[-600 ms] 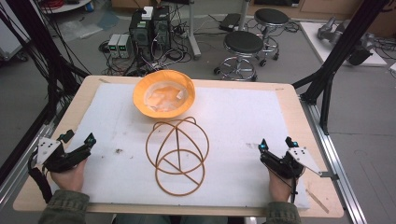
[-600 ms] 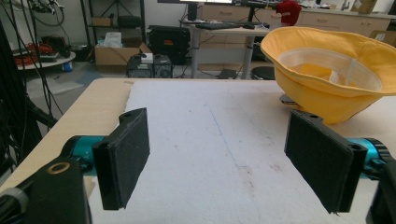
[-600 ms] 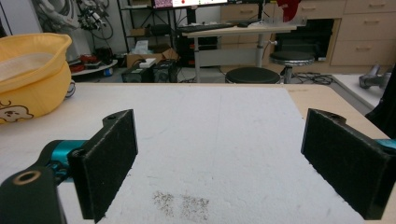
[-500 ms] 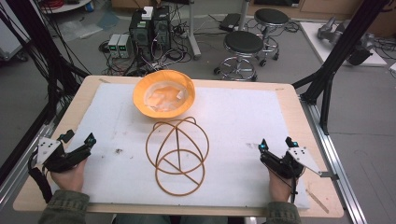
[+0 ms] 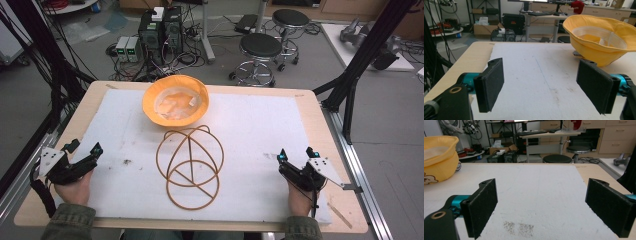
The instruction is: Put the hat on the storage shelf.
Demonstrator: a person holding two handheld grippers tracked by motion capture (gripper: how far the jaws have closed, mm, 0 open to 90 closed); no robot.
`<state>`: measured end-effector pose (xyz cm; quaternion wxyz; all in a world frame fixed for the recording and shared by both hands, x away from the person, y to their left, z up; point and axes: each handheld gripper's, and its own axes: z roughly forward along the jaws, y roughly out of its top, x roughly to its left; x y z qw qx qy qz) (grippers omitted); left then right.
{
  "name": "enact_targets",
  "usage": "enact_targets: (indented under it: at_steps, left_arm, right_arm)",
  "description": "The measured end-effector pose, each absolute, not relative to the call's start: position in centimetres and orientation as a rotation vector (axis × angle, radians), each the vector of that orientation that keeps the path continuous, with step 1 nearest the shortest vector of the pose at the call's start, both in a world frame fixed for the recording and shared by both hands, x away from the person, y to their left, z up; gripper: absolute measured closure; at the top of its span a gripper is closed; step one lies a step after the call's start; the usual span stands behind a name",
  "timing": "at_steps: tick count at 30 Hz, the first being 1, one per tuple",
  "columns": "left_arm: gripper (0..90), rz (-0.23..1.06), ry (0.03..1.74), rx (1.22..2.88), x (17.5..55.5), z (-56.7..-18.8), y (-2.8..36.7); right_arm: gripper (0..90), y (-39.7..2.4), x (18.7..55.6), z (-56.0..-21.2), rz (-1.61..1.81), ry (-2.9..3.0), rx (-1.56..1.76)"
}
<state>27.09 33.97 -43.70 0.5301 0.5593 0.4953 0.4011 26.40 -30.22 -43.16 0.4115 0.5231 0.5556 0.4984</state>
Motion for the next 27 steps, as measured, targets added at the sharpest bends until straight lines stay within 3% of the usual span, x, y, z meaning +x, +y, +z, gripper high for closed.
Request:
enact_targets:
  at_steps: [10, 14, 27]
  left_arm:
    - [22.5, 0.944, 1.185, 1.336, 27.4, -43.8, 33.5]
    - [22.6, 0.957, 1.171, 1.342, 27.4, -43.6, 33.2]
    - [22.0, 0.967, 1.088, 1.34, 30.3, -39.4, 31.2]
  right_arm:
    - [9.6, -30.2, 26.4, -43.1, 1.259, 1.389, 1.322]
    - [13.5, -30.2, 26.2, -43.1, 1.269, 1.384, 1.307]
    - [11.9, -30.1, 26.2, -43.1, 1.261, 1.384, 1.313]
